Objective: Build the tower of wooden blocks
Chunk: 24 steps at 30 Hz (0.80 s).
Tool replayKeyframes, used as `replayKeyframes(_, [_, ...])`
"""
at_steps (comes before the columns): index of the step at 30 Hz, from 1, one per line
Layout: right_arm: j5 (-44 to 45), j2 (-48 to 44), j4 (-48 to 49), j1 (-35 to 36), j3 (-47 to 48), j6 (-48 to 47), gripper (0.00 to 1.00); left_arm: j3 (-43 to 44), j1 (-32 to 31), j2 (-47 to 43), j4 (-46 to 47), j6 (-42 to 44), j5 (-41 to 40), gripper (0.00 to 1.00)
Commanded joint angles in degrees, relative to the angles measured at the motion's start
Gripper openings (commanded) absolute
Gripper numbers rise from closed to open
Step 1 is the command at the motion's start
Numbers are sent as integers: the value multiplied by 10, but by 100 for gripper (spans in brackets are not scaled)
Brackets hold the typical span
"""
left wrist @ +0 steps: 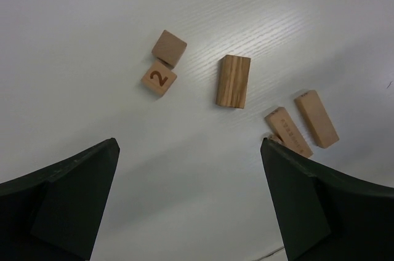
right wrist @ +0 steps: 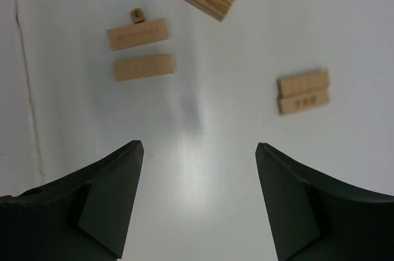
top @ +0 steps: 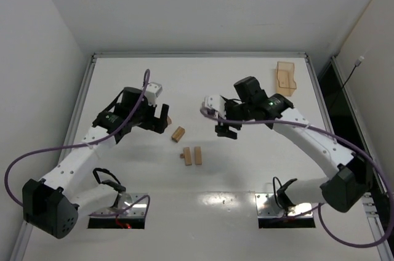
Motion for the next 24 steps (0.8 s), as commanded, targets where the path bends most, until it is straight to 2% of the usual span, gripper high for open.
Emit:
replayKeyframes(1, [-189, -70, -67, -27, -47, -381, 71, 21, 38, -3, -20, 12, 71, 100])
replayKeyframes(2, [-194, -87, -81, -27, -82, -446, 71, 21, 44, -3, -20, 12, 77, 100])
replayKeyframes(3, [-194, -100, -91, -27, -96, -580, 71, 21, 50, -3, -20, 12, 82, 100])
replayKeyframes(5, [-189, -102, -133, -27, -105, -684, 70, 26, 70, 13, -26, 12, 91, 100])
replayKeyframes(6, [-189, -89, -159, -27, -94, -784, 70, 37, 77, 27, -32, 12, 99, 100])
replayKeyframes(9, [-189, -4, -244, -27, -26, -886, 70, 53, 102, 47, -38, 12, 120, 100])
replayKeyframes(14, [-211, 101, -269, -18, 92, -894, 70, 60, 128, 58, -38, 12, 126, 100])
replayKeyframes(15, [-220, 111, -299, -13, 102, -911, 70, 60, 129, 58, -38, 12, 119, 100])
replayKeyframes(16, [-229, 125, -321, -13, 107, -995, 70, 55, 129, 58, -38, 12, 119, 100])
replayKeyframes(18, [-224, 133, -378, -18, 101, -1102, 70, 55, 135, 72, -38, 12, 119, 100])
replayKeyframes(19, [-215, 143, -397, -18, 101, -1194, 70, 55, 143, 72, -38, 12, 125, 100])
replayKeyframes(21, [-183, 143, -397, -12, 89, -1242, 70, 62, 158, 93, -38, 7, 125, 100])
replayKeyframes(22, [-165, 143, -397, -12, 70, -1327, 70, 79, 165, 100, -38, 7, 131, 100])
replayKeyframes(24, [-121, 164, -397, -12, 61, -1396, 70, 91, 186, 114, -38, 7, 140, 100])
